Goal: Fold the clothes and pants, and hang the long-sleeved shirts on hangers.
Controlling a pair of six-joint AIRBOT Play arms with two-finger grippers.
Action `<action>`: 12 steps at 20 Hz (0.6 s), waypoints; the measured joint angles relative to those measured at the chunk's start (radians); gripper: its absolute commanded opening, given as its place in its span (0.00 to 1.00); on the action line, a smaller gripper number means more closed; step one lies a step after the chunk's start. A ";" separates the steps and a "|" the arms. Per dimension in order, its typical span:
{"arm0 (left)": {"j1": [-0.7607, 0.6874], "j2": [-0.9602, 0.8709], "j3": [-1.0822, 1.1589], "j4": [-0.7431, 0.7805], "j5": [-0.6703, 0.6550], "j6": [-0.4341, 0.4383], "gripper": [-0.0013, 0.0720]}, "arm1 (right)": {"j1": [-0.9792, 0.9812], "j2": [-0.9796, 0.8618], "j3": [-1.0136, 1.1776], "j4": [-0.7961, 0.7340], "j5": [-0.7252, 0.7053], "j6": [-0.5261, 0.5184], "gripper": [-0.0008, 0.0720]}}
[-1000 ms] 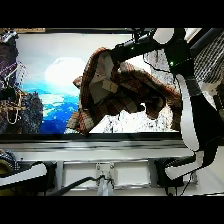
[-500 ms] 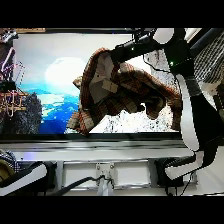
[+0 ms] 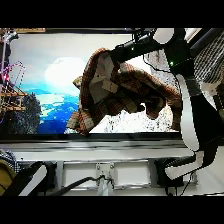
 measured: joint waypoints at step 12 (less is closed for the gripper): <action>-0.511 0.409 -0.005 -0.192 -0.460 0.030 0.05 | 0.000 0.000 0.000 -0.035 0.034 0.051 0.08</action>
